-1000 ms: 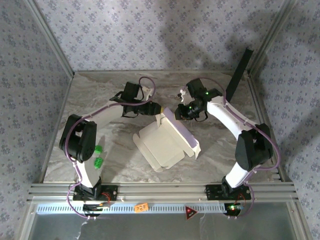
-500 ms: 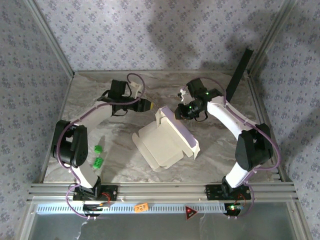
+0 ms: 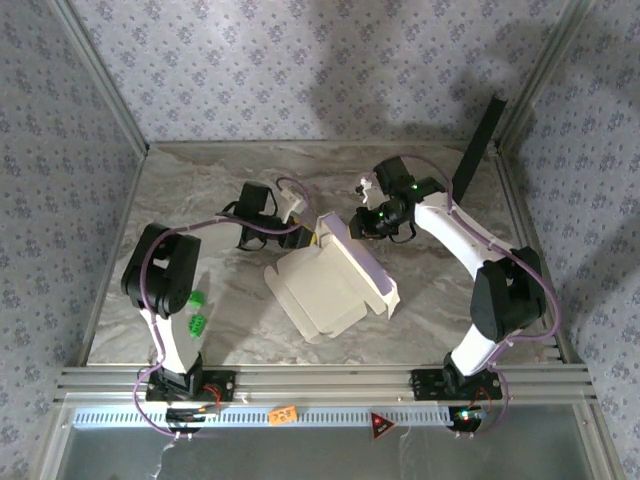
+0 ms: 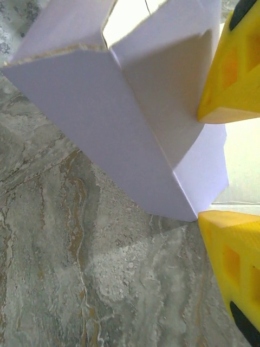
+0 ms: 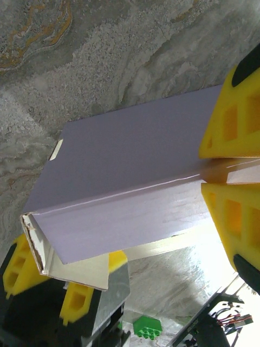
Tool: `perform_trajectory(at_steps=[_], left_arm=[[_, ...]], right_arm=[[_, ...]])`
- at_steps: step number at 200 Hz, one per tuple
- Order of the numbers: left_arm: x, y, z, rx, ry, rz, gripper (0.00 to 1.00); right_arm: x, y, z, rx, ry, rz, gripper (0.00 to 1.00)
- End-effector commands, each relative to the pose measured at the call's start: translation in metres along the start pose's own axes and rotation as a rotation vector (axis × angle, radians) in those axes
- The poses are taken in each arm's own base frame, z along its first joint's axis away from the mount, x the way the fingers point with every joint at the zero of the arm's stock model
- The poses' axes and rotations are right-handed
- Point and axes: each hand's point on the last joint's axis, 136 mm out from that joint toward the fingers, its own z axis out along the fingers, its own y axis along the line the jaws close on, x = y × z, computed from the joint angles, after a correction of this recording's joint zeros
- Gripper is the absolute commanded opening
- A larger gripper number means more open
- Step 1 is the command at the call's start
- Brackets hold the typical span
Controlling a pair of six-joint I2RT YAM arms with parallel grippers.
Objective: Fold the paper box
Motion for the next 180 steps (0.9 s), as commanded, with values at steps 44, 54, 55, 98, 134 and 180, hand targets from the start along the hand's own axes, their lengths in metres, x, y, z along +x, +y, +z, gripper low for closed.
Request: perform_trajectory(at_steps=[44,54,55,98,134,180], left_arm=[[-0.009,-0.023,0.025,0.119,-0.01,0.137,0.46],[-0.01,-0.023,0.027,0.122,-0.011,0.141,0.44],[-0.01,-0.023,0.027,0.123,-0.01,0.139,0.44],[-0.012,-0.021,0.03,0.119,-0.028,0.137,0.27],[-0.017,-0.005,0.03,0.02,-0.053,0.125,0.26],[-0.023,0.014,0.024,-0.077,-0.069,0.108,0.51]], right_arm=[[0.008,-0.004,0.011,-0.012,0.055,0.012,0.17],[0.008,-0.005,0.011,-0.011,0.058,0.01,0.17],[0.007,-0.005,0.011,-0.011,0.056,0.01,0.17],[0.006,-0.006,0.008,-0.01,0.056,0.007,0.17],[0.007,-0.007,0.009,-0.011,0.061,0.01,0.17],[0.008,-0.008,0.008,-0.009,0.062,0.009,0.17]])
